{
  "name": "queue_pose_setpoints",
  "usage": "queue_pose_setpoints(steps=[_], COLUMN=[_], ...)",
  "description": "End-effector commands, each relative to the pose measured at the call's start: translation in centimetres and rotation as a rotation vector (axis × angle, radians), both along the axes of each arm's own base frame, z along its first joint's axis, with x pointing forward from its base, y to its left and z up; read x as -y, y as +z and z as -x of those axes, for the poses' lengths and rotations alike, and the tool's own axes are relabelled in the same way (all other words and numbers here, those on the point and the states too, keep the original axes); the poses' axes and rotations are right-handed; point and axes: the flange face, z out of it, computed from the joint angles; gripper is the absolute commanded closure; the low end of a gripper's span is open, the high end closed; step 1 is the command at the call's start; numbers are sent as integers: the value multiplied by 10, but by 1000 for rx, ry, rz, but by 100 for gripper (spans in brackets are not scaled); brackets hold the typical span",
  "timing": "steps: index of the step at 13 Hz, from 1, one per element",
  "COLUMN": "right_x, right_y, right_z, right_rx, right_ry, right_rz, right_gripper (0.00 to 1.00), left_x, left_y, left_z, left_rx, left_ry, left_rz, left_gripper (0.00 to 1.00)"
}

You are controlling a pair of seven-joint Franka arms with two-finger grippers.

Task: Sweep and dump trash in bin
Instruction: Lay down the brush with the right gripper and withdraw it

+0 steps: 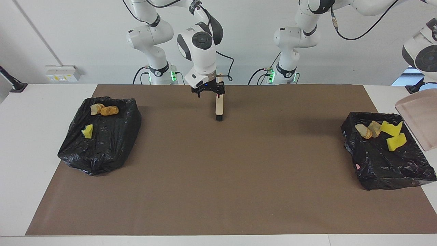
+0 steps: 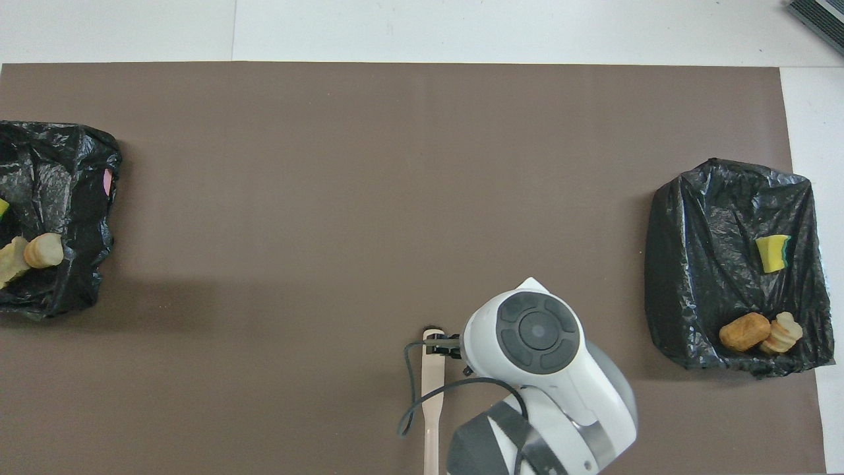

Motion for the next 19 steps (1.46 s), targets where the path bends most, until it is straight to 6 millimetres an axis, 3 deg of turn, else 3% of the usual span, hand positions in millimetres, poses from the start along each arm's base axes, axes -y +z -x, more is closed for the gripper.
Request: queue_pose_setpoints(steps=[1,3,6,10,12,17,18,19], right_x=[45,86,149,189,214,289,295,308], right_y=[30,67,142,207,238,272,269,254], right_z=[-38,-66,-91,-89,-76,-37,-35,-33], right_rx=[92,117,142,142,127,118,107,73], right_ry=[43,56,43,-29,-74,46,33,5], right_rz=[50,92,92,88,97,66,72,62], right_gripper=[0,0,0,0,0,0,0,0], left_x=[2,28,46,108,138,252,269,287], left_y=[13,18,0,-22,-34,-77,-85,-91], left_z=[8,3,9,-2,-1,6,8,9], left_rx=[109,142,207,224,250,374,379,391], left_ry=[68,36,137,143,219,493,532,583], left_rz=[-50,-28,185,452,562,710,744,783], left_gripper=[100,100,100,100,100,100,100,100])
